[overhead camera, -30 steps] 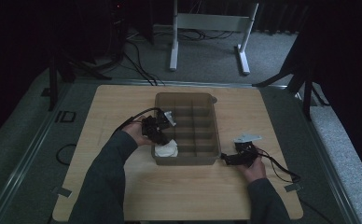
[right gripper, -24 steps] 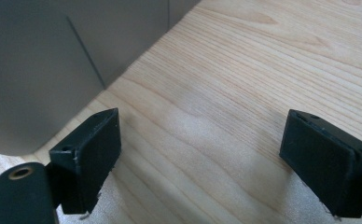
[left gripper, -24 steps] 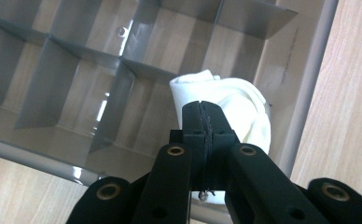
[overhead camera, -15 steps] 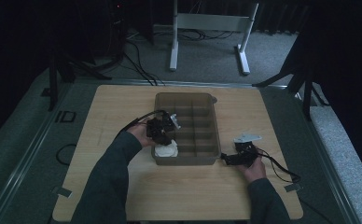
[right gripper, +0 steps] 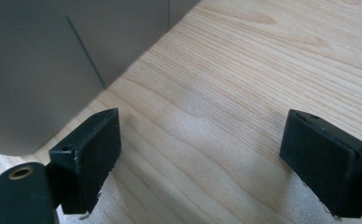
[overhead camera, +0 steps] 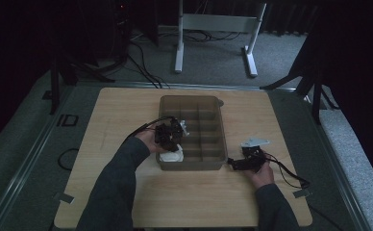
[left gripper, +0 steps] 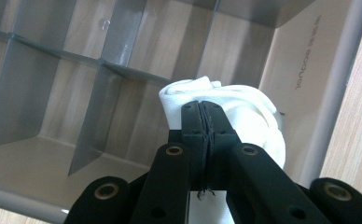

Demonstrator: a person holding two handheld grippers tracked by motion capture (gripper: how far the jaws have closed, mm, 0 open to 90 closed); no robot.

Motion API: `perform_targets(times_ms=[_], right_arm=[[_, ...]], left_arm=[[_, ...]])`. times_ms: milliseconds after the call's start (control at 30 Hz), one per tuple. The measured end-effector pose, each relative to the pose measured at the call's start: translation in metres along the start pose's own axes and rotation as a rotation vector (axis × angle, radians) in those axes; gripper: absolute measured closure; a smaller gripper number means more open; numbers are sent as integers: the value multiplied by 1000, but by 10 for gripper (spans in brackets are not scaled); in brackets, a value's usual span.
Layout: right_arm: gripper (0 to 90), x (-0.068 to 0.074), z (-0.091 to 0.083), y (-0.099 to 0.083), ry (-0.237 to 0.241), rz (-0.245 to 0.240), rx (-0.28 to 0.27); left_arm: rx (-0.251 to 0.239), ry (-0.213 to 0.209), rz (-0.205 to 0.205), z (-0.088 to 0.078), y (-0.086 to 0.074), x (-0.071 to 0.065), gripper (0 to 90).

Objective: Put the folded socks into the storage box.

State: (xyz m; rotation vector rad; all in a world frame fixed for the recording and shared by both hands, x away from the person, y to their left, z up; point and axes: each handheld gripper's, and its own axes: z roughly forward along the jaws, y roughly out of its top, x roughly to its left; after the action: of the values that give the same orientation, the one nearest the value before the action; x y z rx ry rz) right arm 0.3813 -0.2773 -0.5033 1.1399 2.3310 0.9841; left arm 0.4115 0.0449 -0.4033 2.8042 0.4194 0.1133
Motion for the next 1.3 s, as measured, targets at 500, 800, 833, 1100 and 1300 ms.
perform_targets(times_ms=[500, 800, 833, 1100, 1300], right_arm=[[121, 0, 0, 0, 0, 0, 0], [121, 0, 0, 0, 0, -1, 0], [121, 0, 0, 0, 0, 0, 0], [121, 0, 0, 0, 0, 1, 1], [121, 0, 0, 0, 0, 1, 1]], left_arm=[[28, -5, 7, 8, 2, 1, 892], [37, -6, 10, 10, 2, 0, 898], [39, -5, 11, 10, 2, 0, 899], [57, -7, 16, 11, 2, -2, 900], [58, -3, 18, 12, 1, -2, 900]])
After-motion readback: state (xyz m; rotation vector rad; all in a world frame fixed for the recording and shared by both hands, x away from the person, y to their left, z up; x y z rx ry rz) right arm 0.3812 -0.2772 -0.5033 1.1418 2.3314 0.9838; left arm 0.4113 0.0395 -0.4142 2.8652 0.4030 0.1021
